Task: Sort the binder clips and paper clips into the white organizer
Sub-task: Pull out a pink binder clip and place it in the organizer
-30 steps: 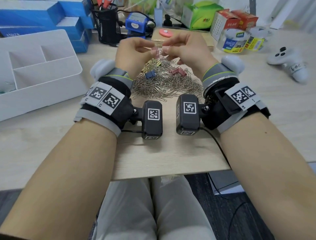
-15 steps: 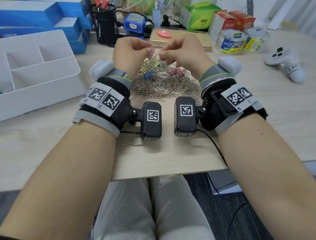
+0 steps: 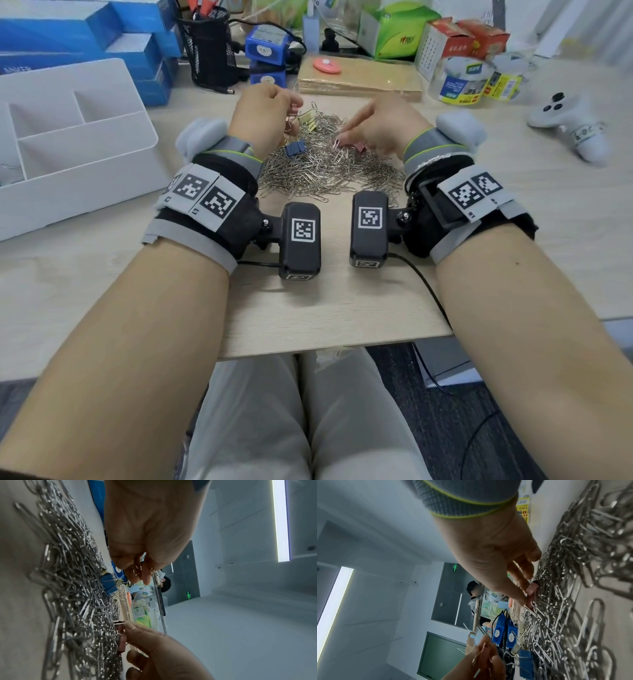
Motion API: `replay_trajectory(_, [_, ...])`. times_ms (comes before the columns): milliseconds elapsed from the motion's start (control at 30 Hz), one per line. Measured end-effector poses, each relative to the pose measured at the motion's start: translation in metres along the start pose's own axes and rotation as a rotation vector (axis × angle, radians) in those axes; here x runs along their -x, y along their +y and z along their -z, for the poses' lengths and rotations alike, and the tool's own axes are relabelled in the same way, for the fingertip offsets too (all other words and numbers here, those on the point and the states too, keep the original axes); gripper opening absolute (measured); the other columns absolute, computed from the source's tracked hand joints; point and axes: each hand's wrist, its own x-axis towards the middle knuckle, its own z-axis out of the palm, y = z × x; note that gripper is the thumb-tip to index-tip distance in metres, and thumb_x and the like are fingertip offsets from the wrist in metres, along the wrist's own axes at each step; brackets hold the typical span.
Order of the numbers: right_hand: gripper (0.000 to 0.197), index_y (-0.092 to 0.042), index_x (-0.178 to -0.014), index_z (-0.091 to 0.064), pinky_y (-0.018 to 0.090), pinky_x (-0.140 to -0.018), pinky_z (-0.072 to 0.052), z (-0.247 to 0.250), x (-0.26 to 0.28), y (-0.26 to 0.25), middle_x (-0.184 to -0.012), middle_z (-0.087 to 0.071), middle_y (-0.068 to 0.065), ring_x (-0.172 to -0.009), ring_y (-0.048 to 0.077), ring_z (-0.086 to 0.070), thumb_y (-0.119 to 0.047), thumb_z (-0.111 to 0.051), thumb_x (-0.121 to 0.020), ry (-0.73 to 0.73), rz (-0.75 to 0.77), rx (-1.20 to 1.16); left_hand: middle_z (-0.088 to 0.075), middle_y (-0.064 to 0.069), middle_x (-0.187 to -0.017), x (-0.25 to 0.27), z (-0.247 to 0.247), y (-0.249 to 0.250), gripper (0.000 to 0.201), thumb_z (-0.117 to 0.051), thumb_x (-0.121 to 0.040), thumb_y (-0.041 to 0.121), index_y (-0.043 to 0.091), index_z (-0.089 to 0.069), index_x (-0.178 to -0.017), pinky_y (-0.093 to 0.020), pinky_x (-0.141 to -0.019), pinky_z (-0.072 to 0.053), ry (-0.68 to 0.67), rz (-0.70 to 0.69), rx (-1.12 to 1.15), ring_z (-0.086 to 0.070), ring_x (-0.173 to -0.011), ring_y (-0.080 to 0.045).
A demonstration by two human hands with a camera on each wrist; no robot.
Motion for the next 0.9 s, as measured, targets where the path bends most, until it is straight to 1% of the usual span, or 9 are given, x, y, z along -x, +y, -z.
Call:
replay_trajectory(100, [0.017, -0.005, -0.096, -0.075, 0.009, -0.033, -0.032, 0.000, -0.002, -0.001, -0.055, -0.063, -0.006, -0.036, 0.000, -0.047, -0.014, -0.071, -0.082, 0.068, 0.002, -0.045, -0.057, 0.000, -0.070, 0.003, 0.000, 0.001, 0.037, -0.031, -0.097, 0.005, 0.015, -0.052, -0.068, -0.011, -0.034, -0.031, -0.058, 0.034, 0.024, -0.049, -0.036, -0.001])
replay_trajectory(200, [0.019, -0.002, -0.097, -0.073, 0.008, -0.034, -0.030, 0.001, -0.006, -0.002, -0.074, -0.068, 0.001, -0.043, -0.001, -0.047, -0.015, -0.067, -0.085, 0.179, 0.025, -0.126, -0.059, 0.000, -0.069, 0.006, 0.001, 0.003, 0.034, -0.032, -0.098, 0.009, 0.016, -0.049, -0.069, -0.012, -0.035, -0.029, -0.044, 0.049, 0.014, -0.045, -0.039, -0.005])
replay_trajectory(300, [0.019, 0.004, -0.097, -0.069, 0.010, -0.035, -0.030, 0.001, -0.008, -0.005, -0.069, -0.064, 0.000, -0.036, -0.002, -0.047, -0.011, -0.061, -0.088, 0.185, 0.087, -0.312, -0.050, 0.004, -0.062, 0.006, 0.002, 0.005, 0.039, -0.033, -0.102, 0.028, 0.018, -0.047, -0.067, -0.016, -0.039, -0.027, -0.026, 0.039, 0.007, -0.039, -0.040, -0.007])
replay_trajectory(433, [0.012, -0.007, -0.082, -0.066, 0.015, -0.039, -0.031, 0.001, -0.008, -0.008, -0.064, -0.066, -0.002, -0.038, -0.001, -0.047, -0.009, -0.058, -0.091, 0.154, 0.154, -0.468, -0.040, 0.004, -0.062, 0.008, 0.001, 0.007, 0.041, -0.041, -0.097, 0.045, 0.017, -0.048, -0.069, -0.016, -0.039, -0.028, -0.062, 0.039, 0.037, -0.039, -0.045, -0.008])
replay_trajectory(500, [0.019, -0.014, -0.073, -0.062, 0.017, -0.041, -0.031, 0.001, -0.009, -0.008, -0.064, -0.065, -0.001, -0.039, 0.000, -0.047, -0.008, -0.057, -0.091, 0.149, 0.174, -0.488, -0.041, 0.005, -0.063, 0.009, -0.001, 0.006, 0.036, -0.049, -0.094, 0.045, 0.015, -0.053, -0.076, -0.015, -0.037, -0.029, -0.080, 0.016, 0.034, -0.041, -0.045, -0.006])
replay_trajectory(633, [0.023, -0.020, -0.069, -0.060, 0.017, -0.040, -0.031, 0.000, -0.006, -0.009, -0.066, -0.067, 0.000, -0.039, 0.000, -0.048, -0.009, -0.059, -0.090, 0.128, 0.220, -0.453, -0.044, 0.005, -0.063, 0.010, -0.002, 0.003, 0.032, -0.057, -0.090, 0.042, 0.009, -0.059, -0.092, -0.013, -0.035, -0.032, -0.105, -0.067, -0.004, -0.043, -0.043, -0.003])
replay_trajectory(767, [0.026, -0.019, -0.061, -0.060, 0.013, -0.038, -0.031, -0.004, -0.002, -0.013, -0.047, -0.065, -0.010, -0.038, -0.001, -0.049, -0.009, -0.064, -0.085, 0.076, 0.209, -0.381, -0.047, -0.002, -0.060, 0.012, -0.002, 0.001, 0.027, -0.061, -0.090, 0.035, 0.014, -0.053, -0.077, -0.014, -0.035, -0.033, -0.156, -0.114, -0.022, -0.041, -0.041, -0.004])
replay_trajectory(833, [0.021, -0.018, -0.065, -0.063, 0.013, -0.036, -0.031, -0.002, 0.000, -0.011, -0.057, -0.066, -0.008, -0.043, 0.002, -0.047, -0.022, -0.068, -0.084, 0.083, 0.152, -0.302, -0.049, -0.001, -0.060, 0.012, -0.002, 0.001, 0.027, -0.059, -0.091, 0.033, 0.017, -0.047, -0.074, -0.014, -0.035, -0.033, -0.177, -0.114, -0.022, -0.043, -0.039, -0.003])
replay_trajectory(900, [0.023, -0.018, -0.070, -0.063, 0.011, -0.035, -0.031, 0.002, -0.001, -0.007, -0.067, -0.062, -0.006, -0.048, 0.003, -0.044, -0.036, -0.073, -0.079, 0.110, 0.075, -0.208, -0.054, 0.001, -0.067, 0.012, -0.002, 0.002, 0.027, -0.055, -0.094, 0.030, 0.018, -0.043, -0.073, -0.015, -0.035, -0.035, -0.147, -0.102, 0.008, -0.047, -0.037, 0.000])
